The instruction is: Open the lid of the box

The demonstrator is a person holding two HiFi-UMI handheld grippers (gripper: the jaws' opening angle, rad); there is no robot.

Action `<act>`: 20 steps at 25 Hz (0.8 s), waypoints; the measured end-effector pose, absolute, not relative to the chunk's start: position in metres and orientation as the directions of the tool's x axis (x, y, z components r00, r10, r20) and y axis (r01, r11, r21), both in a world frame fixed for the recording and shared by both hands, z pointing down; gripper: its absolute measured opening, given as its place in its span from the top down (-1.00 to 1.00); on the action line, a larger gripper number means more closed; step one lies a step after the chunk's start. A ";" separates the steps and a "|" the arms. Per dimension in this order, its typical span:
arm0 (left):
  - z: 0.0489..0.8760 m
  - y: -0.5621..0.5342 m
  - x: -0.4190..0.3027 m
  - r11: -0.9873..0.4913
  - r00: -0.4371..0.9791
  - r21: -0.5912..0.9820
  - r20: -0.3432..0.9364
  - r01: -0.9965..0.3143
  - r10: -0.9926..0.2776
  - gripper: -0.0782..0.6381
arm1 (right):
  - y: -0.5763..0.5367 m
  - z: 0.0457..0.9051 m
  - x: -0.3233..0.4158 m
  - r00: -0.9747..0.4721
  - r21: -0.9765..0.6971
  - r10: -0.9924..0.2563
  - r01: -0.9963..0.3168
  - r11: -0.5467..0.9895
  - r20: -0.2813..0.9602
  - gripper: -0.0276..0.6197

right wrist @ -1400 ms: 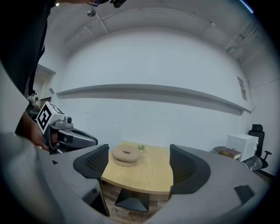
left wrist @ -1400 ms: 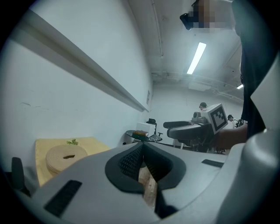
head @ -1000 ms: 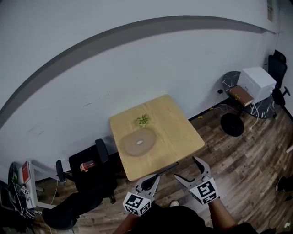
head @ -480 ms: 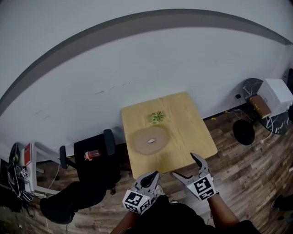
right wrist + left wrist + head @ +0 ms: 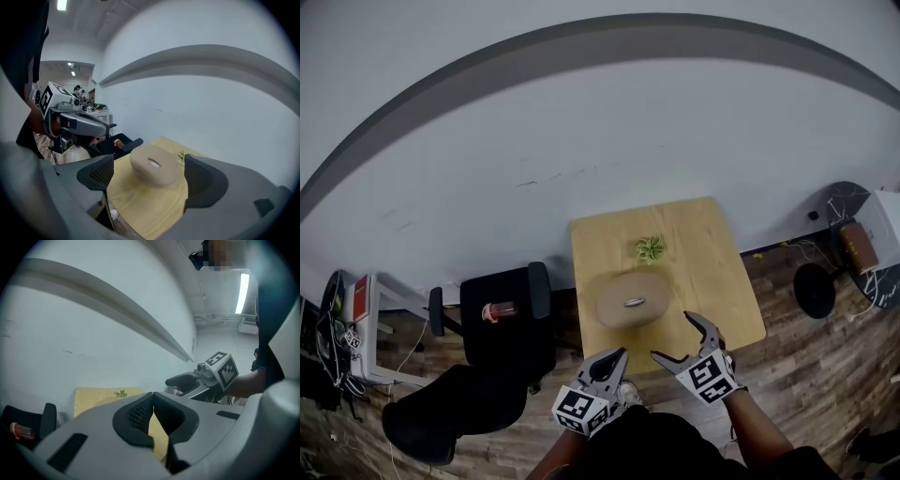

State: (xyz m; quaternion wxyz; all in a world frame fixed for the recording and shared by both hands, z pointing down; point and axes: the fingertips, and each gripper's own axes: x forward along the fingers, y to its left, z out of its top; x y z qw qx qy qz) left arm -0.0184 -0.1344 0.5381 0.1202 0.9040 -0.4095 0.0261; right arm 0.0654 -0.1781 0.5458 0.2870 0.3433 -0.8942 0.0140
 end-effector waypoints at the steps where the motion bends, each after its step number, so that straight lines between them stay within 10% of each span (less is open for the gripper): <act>1: 0.540 -0.139 -0.021 -0.637 0.665 0.197 0.149 -0.746 -0.732 0.73 | -0.184 0.548 0.060 -0.602 0.180 -0.596 -0.607 0.774 0.531 -0.55; 20: 0.542 -0.202 -0.090 -0.550 0.580 0.206 0.133 -0.809 -0.804 0.73 | -0.224 0.658 -0.011 -0.508 0.234 -0.238 -0.074 0.969 0.828 -0.38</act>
